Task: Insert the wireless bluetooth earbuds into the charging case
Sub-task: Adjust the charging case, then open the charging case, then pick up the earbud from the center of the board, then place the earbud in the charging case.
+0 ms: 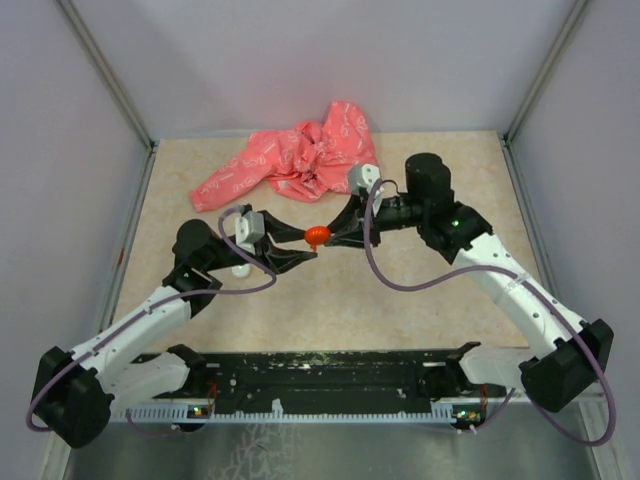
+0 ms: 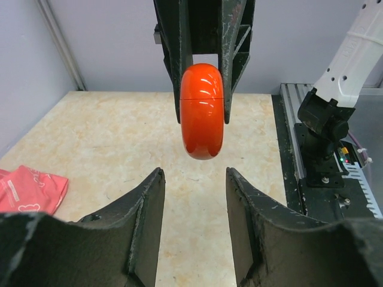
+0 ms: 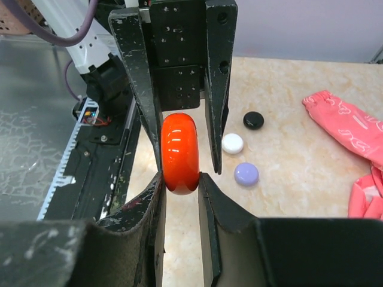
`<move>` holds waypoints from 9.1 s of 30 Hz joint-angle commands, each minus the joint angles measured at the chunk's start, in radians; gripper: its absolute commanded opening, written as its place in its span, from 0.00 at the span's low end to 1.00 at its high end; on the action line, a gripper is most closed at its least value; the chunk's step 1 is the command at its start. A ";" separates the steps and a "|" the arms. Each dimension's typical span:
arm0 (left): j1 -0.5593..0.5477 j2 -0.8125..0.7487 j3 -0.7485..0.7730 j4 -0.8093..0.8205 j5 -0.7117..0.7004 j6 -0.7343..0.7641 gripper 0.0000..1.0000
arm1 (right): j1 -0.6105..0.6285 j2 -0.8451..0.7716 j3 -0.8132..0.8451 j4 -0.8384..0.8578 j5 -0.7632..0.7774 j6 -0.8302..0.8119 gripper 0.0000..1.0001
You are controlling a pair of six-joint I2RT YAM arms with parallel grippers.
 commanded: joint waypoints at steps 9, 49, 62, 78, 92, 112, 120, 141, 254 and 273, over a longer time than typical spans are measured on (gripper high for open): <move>0.006 0.018 0.059 -0.063 0.102 0.014 0.51 | 0.095 0.096 0.244 -0.484 0.211 -0.255 0.00; 0.006 0.046 0.031 0.024 0.060 -0.073 0.40 | 0.114 0.054 0.224 -0.401 0.316 -0.146 0.00; 0.006 0.069 0.030 0.046 0.085 -0.089 0.26 | 0.116 0.060 0.238 -0.431 0.325 -0.157 0.00; 0.006 0.054 0.029 -0.003 0.128 0.016 0.00 | 0.116 0.030 0.210 -0.368 0.292 -0.129 0.50; 0.005 0.023 0.015 -0.020 0.173 0.103 0.00 | 0.116 0.027 0.188 -0.343 0.368 -0.116 0.52; 0.004 0.024 0.023 -0.079 0.194 0.173 0.00 | 0.116 0.002 0.161 -0.246 0.486 -0.028 0.52; 0.004 0.011 0.022 -0.134 0.088 0.199 0.00 | 0.115 -0.009 0.160 -0.228 0.505 -0.010 0.52; 0.020 -0.026 0.033 -0.270 -0.369 0.244 0.00 | -0.011 0.109 -0.004 -0.052 0.961 0.257 0.69; 0.166 -0.038 -0.040 -0.038 -0.067 0.097 0.00 | 0.306 -0.021 -0.068 0.231 1.054 -0.128 0.08; 0.166 -0.020 -0.048 0.041 0.042 0.047 0.00 | 0.436 -0.058 -0.205 0.501 1.045 -0.292 0.07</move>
